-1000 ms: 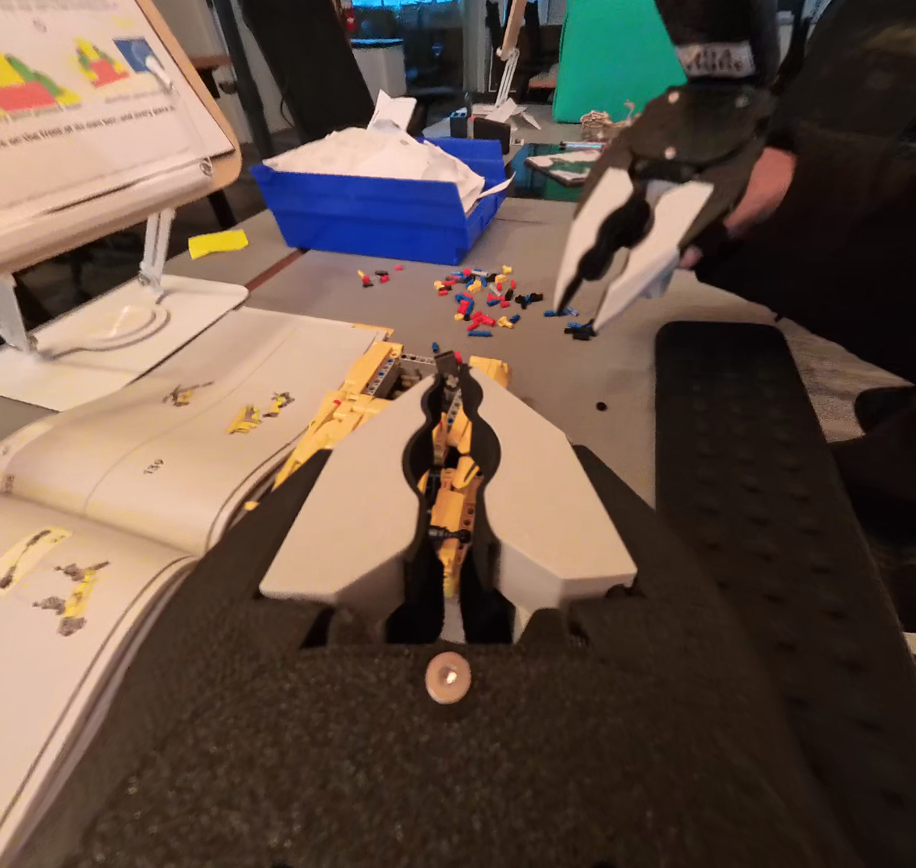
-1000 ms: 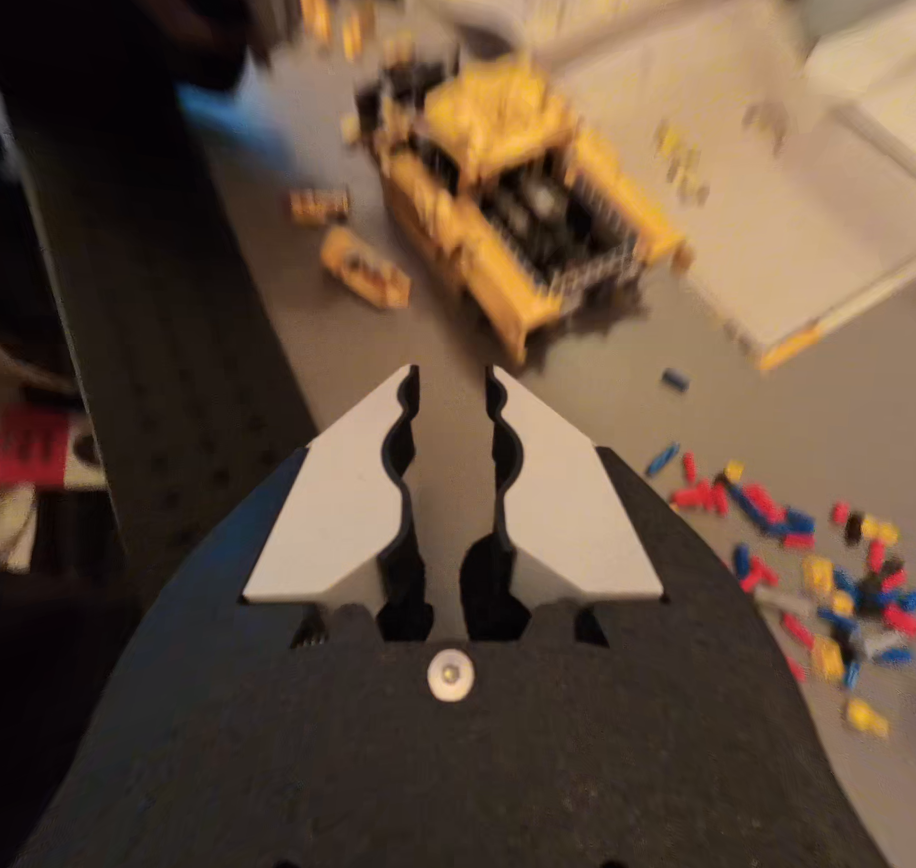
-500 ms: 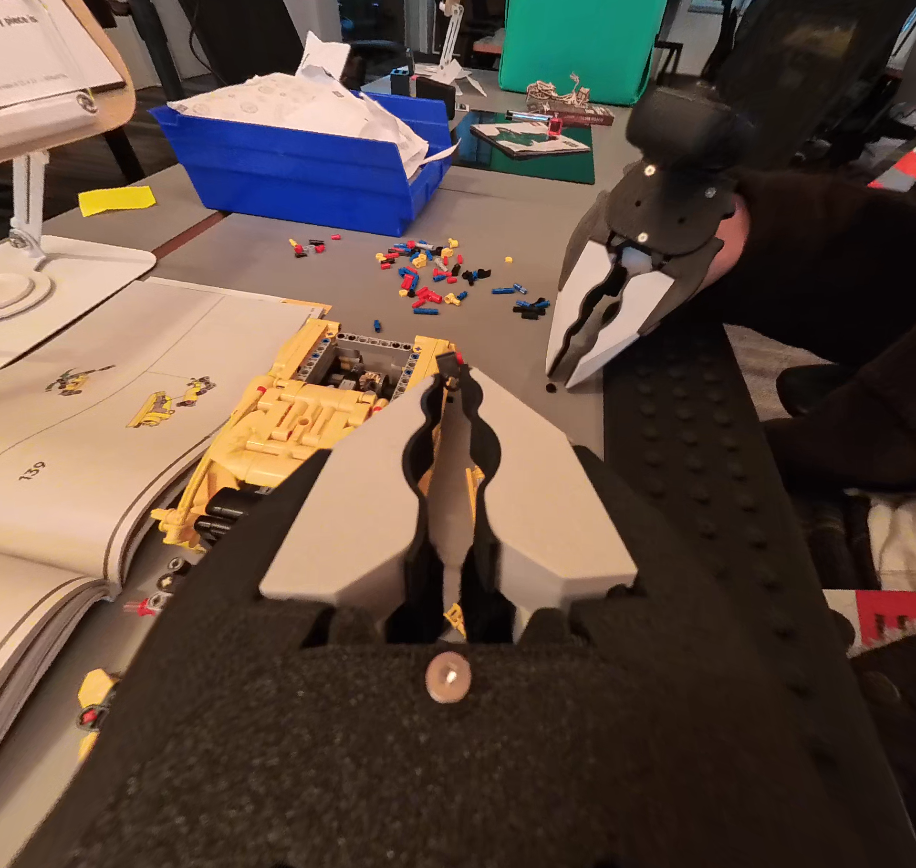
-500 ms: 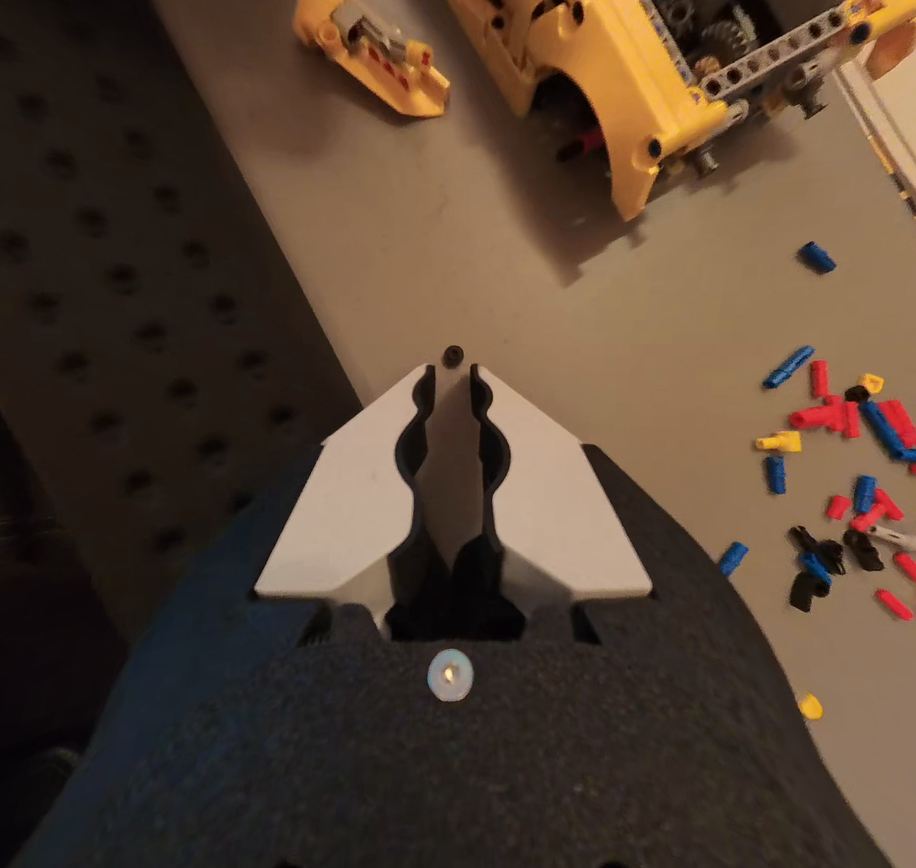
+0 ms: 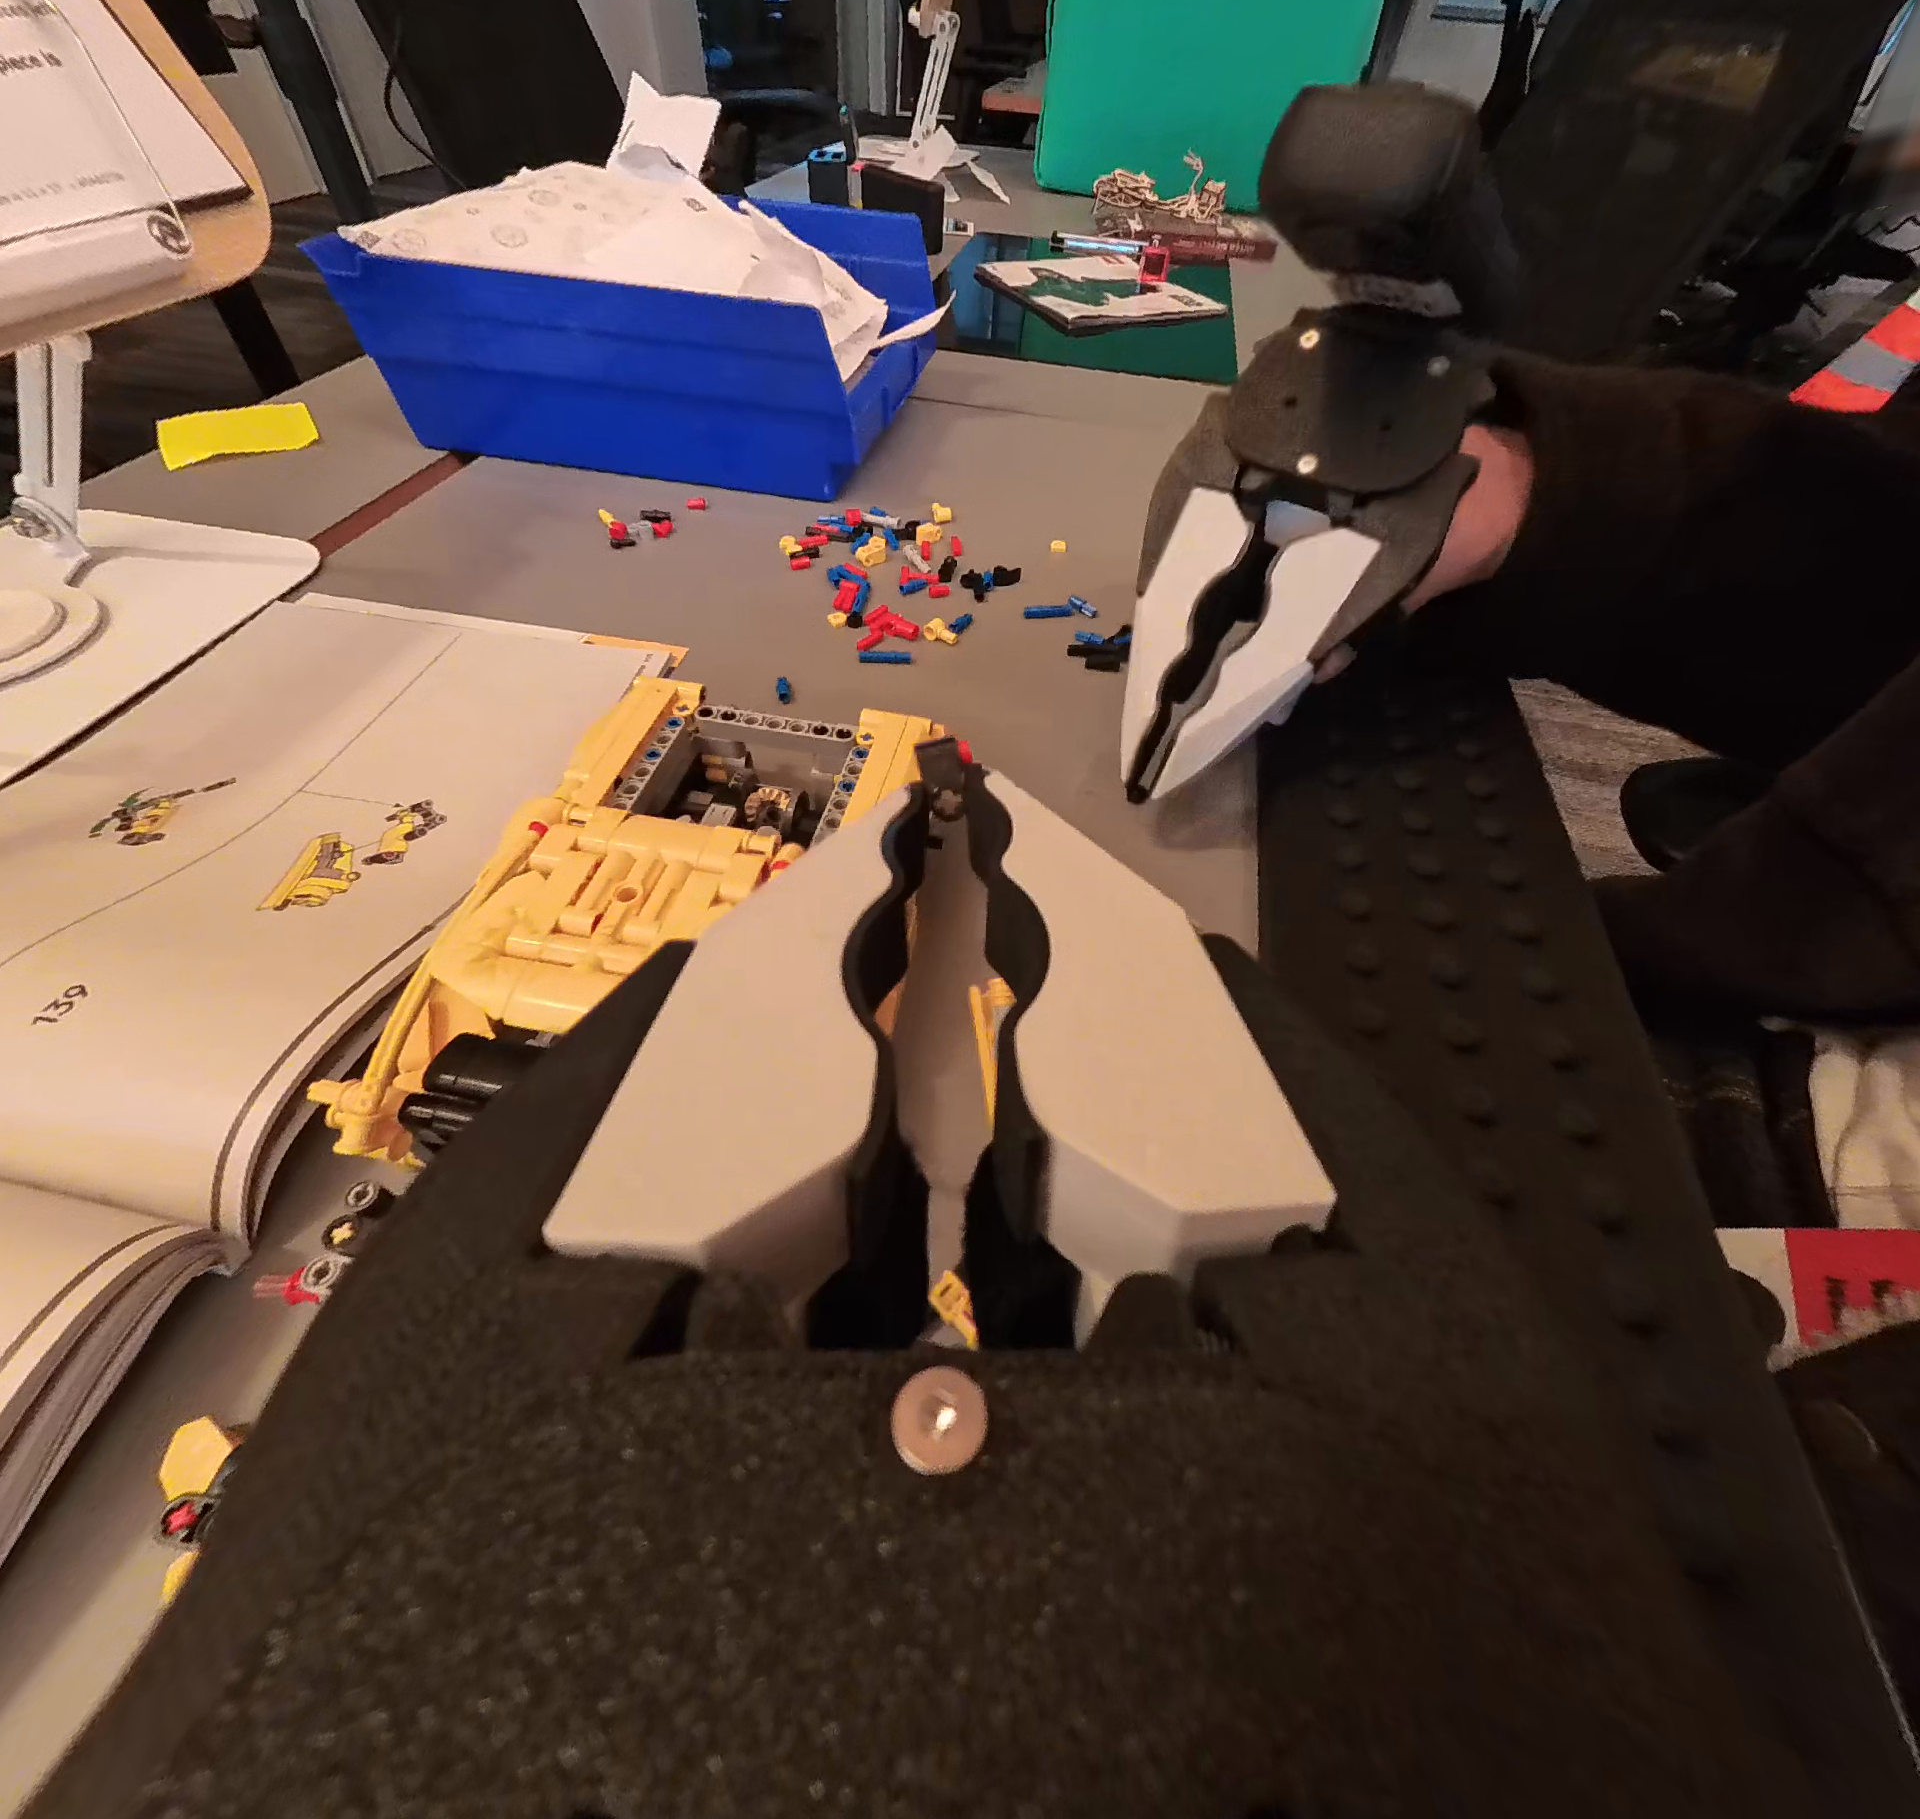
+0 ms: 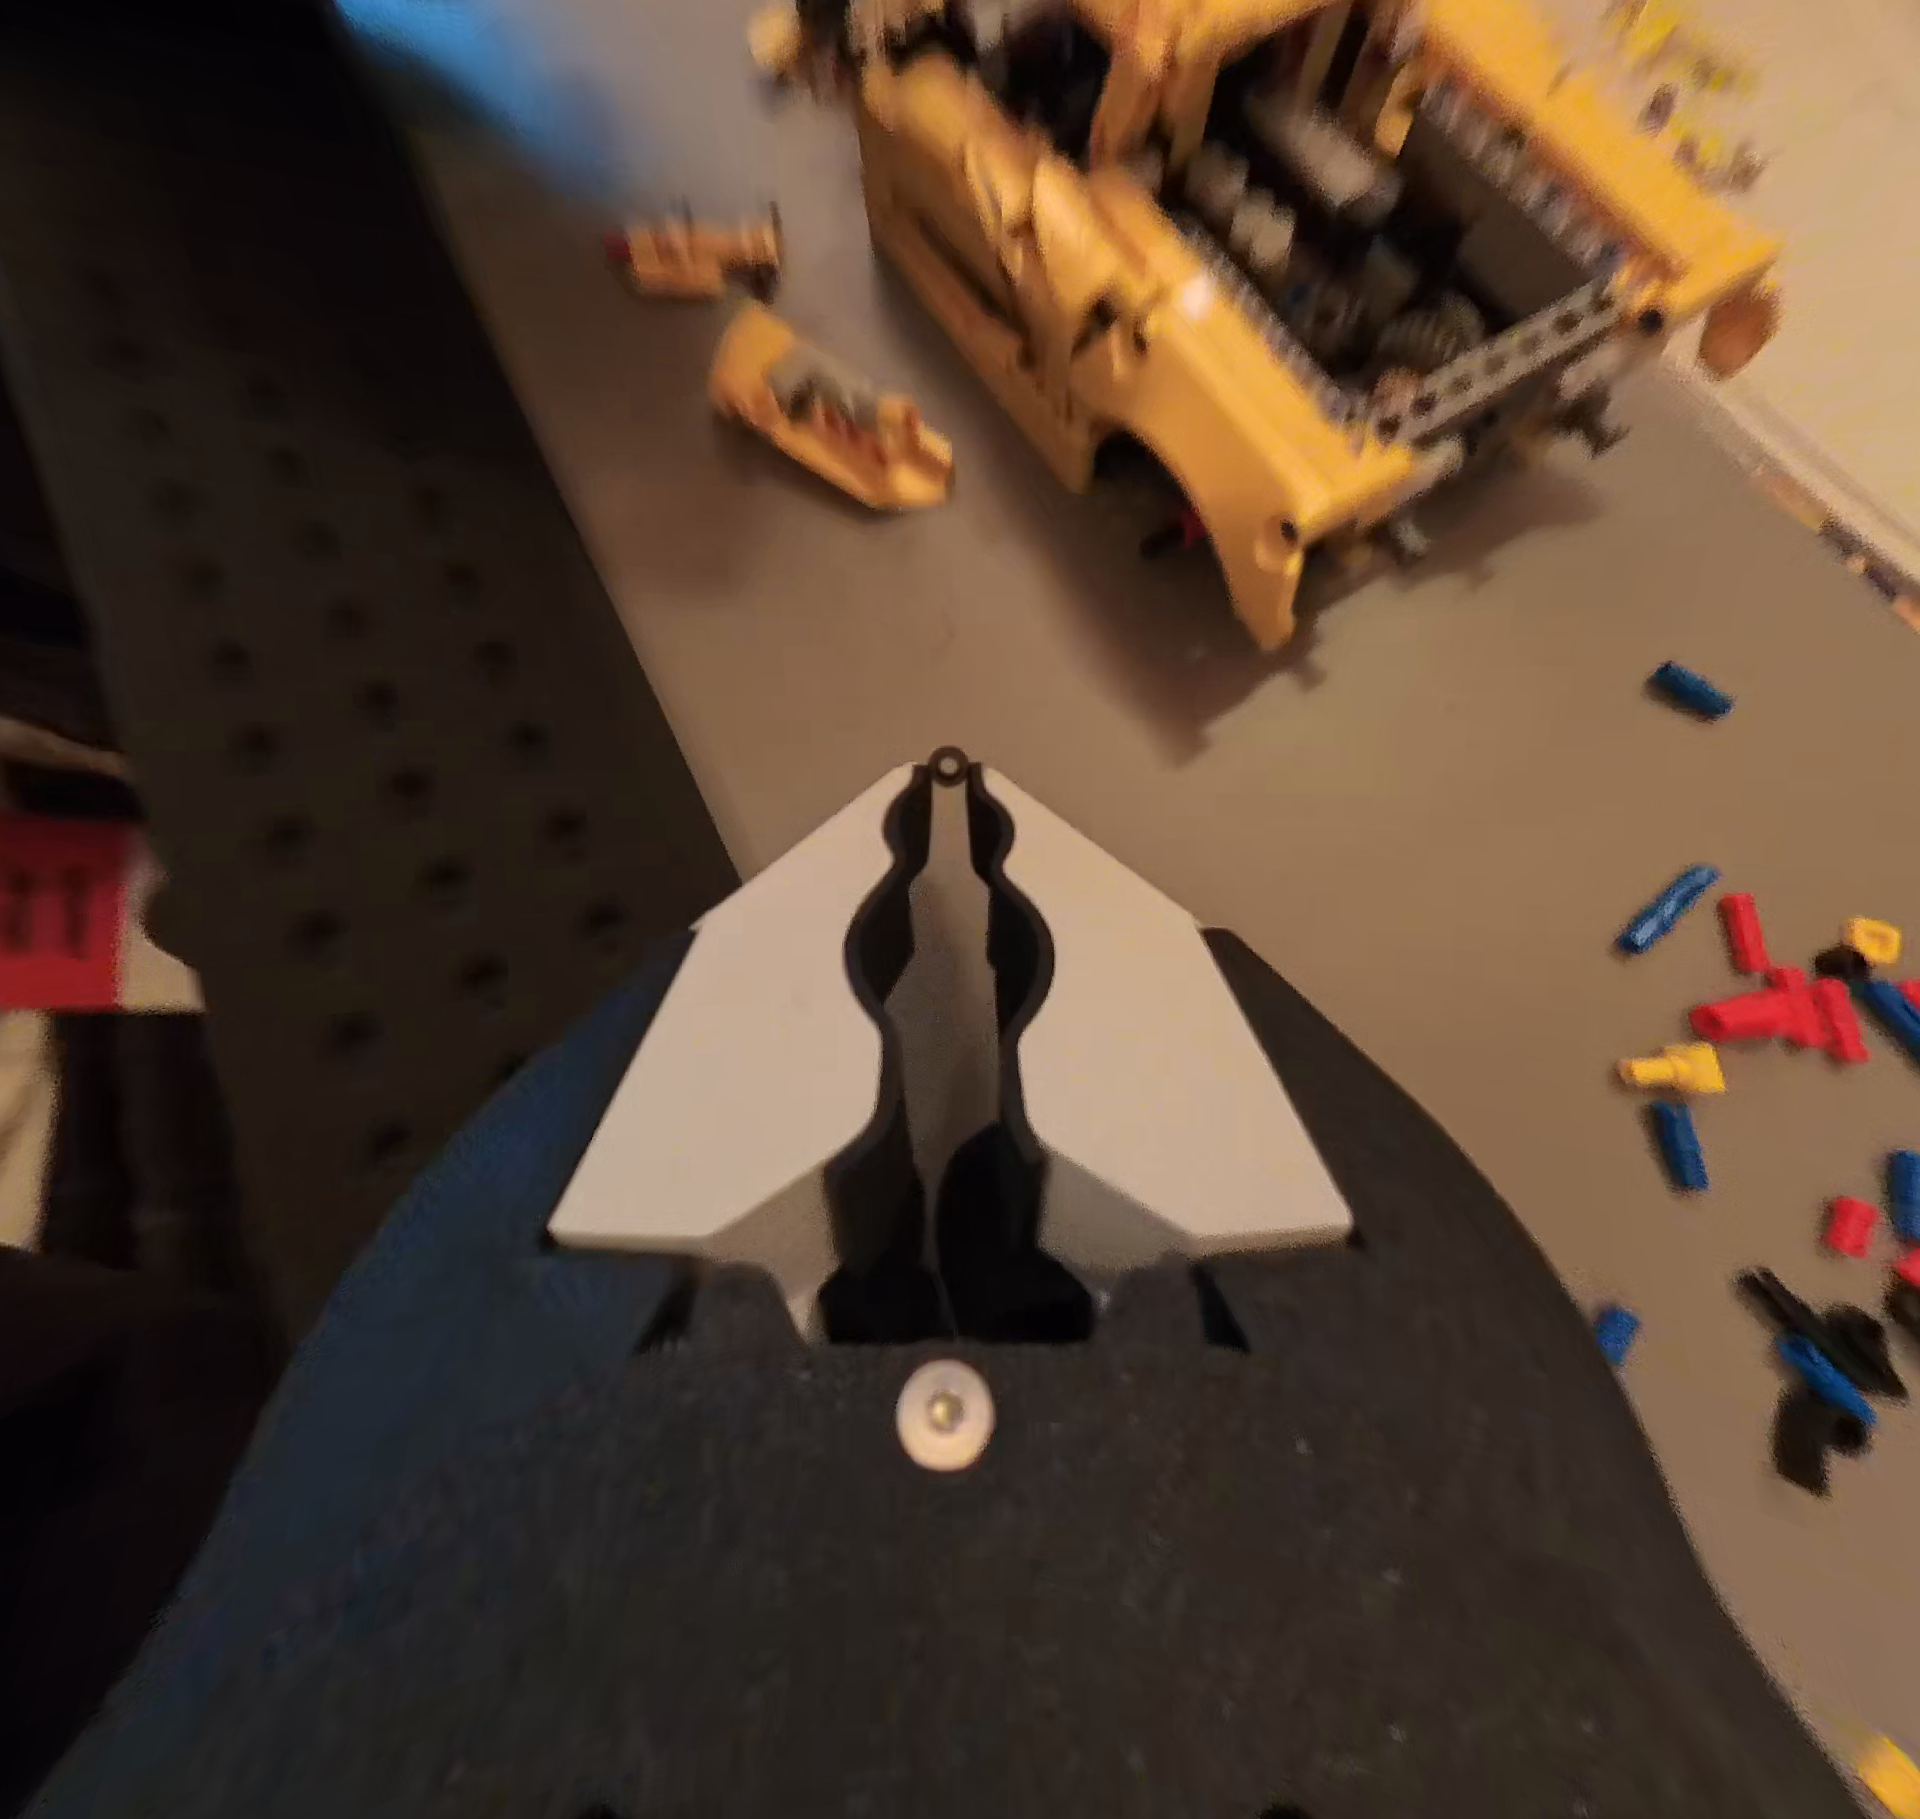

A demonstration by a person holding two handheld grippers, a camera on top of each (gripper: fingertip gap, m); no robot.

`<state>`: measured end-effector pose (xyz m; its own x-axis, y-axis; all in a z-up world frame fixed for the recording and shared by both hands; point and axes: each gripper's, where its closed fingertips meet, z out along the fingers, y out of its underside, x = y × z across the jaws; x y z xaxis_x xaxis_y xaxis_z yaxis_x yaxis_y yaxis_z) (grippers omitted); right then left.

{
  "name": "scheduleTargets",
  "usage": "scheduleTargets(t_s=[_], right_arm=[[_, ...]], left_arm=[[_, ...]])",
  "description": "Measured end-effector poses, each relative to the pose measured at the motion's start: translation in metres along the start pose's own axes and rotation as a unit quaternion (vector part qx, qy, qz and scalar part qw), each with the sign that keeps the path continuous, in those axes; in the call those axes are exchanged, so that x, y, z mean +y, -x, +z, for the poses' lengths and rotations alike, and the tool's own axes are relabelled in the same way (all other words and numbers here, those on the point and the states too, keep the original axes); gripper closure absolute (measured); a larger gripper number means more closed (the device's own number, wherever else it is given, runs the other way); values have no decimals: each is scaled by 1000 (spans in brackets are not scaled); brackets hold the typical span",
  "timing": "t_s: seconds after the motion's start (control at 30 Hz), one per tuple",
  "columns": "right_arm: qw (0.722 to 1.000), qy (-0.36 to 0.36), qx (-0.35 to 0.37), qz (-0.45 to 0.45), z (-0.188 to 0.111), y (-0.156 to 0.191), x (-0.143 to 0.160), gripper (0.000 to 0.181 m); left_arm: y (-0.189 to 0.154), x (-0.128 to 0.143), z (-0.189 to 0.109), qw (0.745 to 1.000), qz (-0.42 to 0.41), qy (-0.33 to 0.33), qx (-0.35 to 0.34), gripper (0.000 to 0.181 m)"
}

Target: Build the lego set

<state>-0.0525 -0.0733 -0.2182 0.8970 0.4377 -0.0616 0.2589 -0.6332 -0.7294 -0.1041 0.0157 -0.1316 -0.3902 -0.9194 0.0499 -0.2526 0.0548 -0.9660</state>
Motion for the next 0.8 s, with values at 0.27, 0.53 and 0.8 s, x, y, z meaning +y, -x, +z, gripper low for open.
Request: scheduleTargets(t_s=[0.27,0.53,0.8], right_arm=[[886,-351,-244,178,-50,27,-114,176],[852,-387,-295,193,-54,32,-133,176],[918,-348,-158,109,-25,32,-136,176]], left_arm=[[-16,-18,-4,996,-45,-52,54,174],[-30,-28,-6,993,-45,-76,81,174],[-31,-24,-1,993,-64,-68,73,174]])
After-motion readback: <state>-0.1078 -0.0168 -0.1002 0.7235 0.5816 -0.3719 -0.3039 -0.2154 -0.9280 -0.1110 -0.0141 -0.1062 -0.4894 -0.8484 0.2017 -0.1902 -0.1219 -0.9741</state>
